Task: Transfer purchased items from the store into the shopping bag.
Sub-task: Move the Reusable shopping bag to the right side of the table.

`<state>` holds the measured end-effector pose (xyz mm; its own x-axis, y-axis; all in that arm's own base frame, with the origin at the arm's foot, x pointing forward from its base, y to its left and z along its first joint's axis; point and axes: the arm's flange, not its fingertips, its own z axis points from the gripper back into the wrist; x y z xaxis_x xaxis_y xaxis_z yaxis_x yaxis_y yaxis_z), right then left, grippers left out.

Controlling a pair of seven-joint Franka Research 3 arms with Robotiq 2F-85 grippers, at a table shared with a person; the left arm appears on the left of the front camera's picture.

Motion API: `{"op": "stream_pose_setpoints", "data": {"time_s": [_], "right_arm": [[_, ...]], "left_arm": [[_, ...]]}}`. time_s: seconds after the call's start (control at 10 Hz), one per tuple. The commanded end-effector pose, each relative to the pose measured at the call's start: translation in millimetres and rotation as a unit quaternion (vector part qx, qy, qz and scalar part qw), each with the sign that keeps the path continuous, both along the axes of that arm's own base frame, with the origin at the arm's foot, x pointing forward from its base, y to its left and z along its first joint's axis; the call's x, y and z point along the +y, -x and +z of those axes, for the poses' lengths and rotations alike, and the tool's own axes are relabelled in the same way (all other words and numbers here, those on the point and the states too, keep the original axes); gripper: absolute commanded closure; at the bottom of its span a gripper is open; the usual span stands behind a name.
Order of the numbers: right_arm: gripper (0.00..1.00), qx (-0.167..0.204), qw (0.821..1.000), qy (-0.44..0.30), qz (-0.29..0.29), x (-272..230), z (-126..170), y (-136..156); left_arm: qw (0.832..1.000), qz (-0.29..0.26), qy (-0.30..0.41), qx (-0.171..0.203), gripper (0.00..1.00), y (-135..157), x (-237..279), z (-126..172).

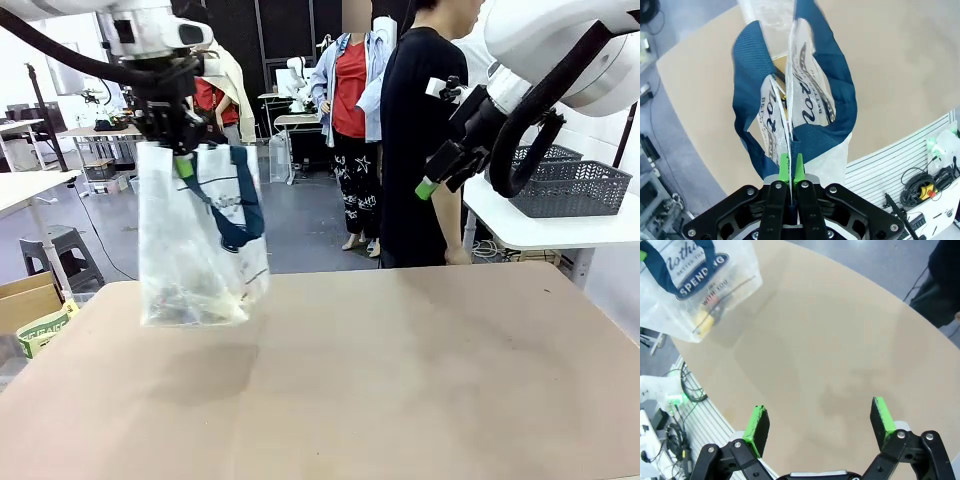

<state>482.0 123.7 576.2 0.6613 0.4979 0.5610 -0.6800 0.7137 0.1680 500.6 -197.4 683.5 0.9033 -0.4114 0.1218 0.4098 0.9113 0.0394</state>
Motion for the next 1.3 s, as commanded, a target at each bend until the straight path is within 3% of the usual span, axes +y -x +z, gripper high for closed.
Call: {"op": "stream_pose_setpoints", "data": {"time_s": [0.0, 0.2, 0.3, 0.9, 1.2], "right_arm": [[0.00, 0.000, 1.000, 0.004, 0.011, -2, 0, 0], [0.00, 0.000, 1.000, 0.004, 0.011, -2, 0, 0], [0.00, 0.000, 1.000, 0.004, 0.011, -2, 0, 0], [0.00, 0.000, 1.000, 0.004, 0.011, -2, 0, 0], [0.00, 0.000, 1.000, 0.004, 0.011, -2, 0, 0]], "left_arm": [[1.000, 0.019, -0.007, 0.003, 1.00, 8, 23, 9], [1.000, 0.022, 0.020, 0.009, 1.00, 10, 8, 3], [1.000, 0.025, -0.005, 0.012, 1.00, 1, 28, 4], [0.999, 0.025, -0.005, 0.022, 1.00, -3, 25, -4], [0.999, 0.030, -0.010, -0.026, 1.00, -11, 27, 8]]}}
